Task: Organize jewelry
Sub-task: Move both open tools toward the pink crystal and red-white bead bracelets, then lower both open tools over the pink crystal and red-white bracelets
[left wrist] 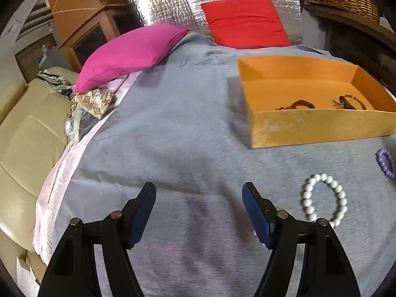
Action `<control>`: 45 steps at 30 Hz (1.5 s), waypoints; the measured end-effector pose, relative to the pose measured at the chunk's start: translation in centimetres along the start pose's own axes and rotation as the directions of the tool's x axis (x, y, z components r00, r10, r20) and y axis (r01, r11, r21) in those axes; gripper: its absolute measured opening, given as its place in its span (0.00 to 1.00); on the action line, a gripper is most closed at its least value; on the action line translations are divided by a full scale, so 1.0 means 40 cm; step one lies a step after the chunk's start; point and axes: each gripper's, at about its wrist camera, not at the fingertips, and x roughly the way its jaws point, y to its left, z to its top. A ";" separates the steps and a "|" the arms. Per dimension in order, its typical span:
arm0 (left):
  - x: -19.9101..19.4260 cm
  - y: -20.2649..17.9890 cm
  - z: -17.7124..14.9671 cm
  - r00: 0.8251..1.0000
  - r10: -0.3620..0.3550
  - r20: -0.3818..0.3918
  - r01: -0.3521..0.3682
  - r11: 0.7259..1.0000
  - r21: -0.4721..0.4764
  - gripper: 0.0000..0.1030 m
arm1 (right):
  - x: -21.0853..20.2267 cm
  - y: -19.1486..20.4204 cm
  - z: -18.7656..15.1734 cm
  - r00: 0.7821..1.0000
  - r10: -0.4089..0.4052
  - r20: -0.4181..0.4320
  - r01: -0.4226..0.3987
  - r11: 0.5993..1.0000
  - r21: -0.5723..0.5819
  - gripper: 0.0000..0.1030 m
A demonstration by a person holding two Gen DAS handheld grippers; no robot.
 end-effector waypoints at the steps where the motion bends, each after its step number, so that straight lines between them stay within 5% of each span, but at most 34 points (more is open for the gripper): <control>1: 0.004 0.008 -0.003 1.000 0.005 -0.006 -0.005 1.000 -0.001 0.71 | 0.000 -0.001 0.000 1.000 -0.001 -0.001 0.001 1.000 0.001 0.45; 37: 0.040 -0.047 -0.066 0.997 0.009 -0.083 0.004 0.988 0.155 0.71 | 0.056 -0.018 -0.020 0.993 -0.083 -0.085 0.080 0.996 -0.039 0.45; 45: 0.048 -0.036 -0.062 0.996 -0.002 -0.089 0.015 0.989 0.146 0.71 | 0.076 0.033 -0.038 0.977 -0.208 -0.044 0.196 0.963 -0.186 0.25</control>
